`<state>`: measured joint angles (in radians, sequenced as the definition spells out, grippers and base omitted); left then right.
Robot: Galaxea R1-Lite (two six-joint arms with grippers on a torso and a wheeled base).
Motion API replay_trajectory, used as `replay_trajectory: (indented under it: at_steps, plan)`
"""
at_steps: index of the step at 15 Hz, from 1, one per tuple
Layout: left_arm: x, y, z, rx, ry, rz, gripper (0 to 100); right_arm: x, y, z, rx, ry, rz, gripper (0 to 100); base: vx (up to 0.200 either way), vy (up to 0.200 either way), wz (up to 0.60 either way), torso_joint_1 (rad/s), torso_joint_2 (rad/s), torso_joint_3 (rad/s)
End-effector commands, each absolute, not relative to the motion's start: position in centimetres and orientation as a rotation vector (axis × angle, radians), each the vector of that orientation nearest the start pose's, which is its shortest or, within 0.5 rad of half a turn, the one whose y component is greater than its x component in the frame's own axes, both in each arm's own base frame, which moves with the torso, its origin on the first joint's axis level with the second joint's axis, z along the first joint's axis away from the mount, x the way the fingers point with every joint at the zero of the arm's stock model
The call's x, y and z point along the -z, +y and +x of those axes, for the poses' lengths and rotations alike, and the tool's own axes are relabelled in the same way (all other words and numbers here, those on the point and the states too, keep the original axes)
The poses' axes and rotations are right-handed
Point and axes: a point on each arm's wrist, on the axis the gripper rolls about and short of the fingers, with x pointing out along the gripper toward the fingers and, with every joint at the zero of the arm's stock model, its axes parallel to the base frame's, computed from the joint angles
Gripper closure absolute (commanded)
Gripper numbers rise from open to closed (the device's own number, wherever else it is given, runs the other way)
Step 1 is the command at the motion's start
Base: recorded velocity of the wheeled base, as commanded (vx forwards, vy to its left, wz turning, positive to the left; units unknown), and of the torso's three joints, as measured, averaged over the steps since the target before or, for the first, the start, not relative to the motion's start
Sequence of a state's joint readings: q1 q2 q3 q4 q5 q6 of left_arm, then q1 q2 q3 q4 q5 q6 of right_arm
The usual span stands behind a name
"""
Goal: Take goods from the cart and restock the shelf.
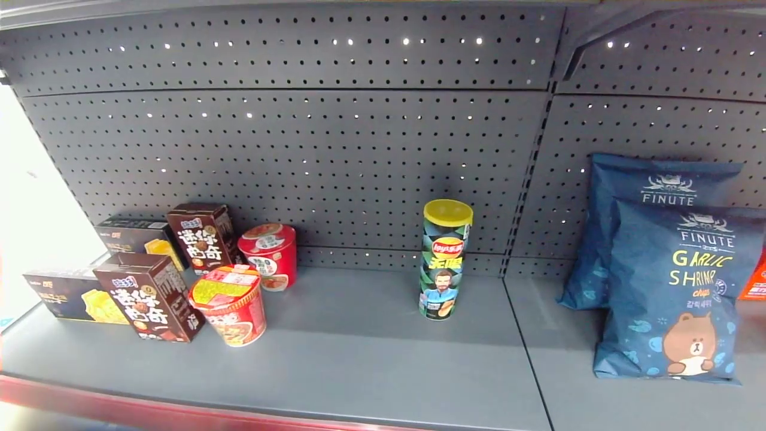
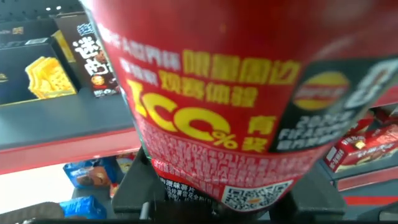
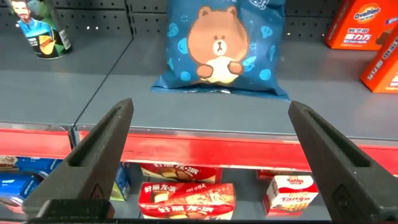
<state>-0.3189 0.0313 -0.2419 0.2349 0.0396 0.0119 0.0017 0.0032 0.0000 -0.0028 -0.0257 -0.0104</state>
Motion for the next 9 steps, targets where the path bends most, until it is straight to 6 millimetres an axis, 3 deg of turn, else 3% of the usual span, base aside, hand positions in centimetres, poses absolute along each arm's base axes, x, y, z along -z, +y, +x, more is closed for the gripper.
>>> replay_trajectory:
  at_steps: [1,3,9]
  plan:
    - [-11.44,1.52,-4.27,0.27,-0.003,0.012,100,-7.59,-0.06,-2.26,0.025,0.0,-0.011,0,0.0,0.0,0.0,0.0,0.0,0.0]
    - [-11.35,1.54,-4.23,0.261,0.001,0.013,100,-7.59,-0.06,-2.25,0.025,0.002,-0.012,0,0.0,0.0,-0.6,0.002,0.0,0.002]
    - [-11.04,1.51,-4.15,0.261,0.02,0.016,100,-7.59,-0.06,-2.25,0.025,0.002,-0.011,0,0.0,0.0,0.0,0.0,0.0,0.0]
